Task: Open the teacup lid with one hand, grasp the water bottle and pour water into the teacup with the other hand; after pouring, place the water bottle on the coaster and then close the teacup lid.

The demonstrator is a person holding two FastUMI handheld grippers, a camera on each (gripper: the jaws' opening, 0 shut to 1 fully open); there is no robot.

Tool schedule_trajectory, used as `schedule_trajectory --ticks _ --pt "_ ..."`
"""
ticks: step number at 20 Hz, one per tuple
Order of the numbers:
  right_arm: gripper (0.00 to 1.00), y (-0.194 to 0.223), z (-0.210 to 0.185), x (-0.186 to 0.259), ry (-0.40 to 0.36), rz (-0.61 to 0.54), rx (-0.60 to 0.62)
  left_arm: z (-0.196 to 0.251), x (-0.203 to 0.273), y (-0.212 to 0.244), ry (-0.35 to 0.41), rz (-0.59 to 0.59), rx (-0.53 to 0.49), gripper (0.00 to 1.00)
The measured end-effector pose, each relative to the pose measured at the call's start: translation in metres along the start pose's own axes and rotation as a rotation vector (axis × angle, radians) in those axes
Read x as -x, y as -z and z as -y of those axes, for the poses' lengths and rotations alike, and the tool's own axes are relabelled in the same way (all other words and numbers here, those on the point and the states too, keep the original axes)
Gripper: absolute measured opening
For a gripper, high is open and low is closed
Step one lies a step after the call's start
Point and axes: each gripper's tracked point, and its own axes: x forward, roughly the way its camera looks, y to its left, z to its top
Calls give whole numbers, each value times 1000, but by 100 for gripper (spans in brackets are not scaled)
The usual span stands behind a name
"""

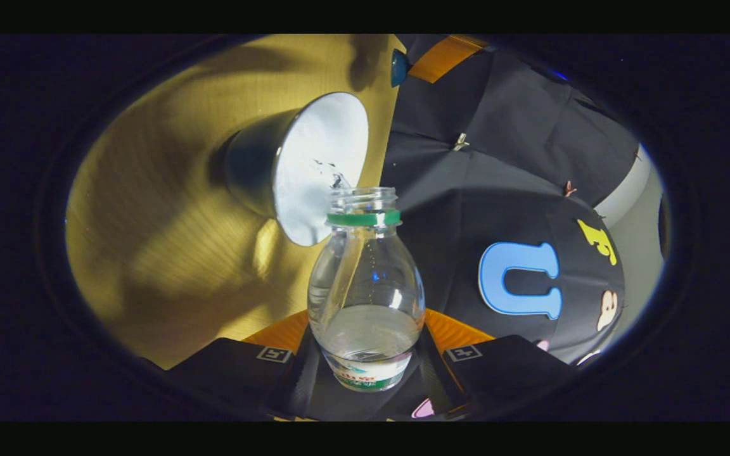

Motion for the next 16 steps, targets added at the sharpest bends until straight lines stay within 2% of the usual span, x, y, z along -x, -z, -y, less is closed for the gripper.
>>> schedule_trajectory --ticks 1,2,3,16 --pt "72 -2 0 0 1 4 10 -1 0 -1 1 2 0 26" --pt "77 -2 1 1 1 7 20 -3 1 -2 0 4 -1 26" --pt "72 -2 2 1 0 9 30 -3 1 -3 1 6 -1 26" --pt "72 4 12 5 17 48 136 -1 10 0 10 6 -45 26"
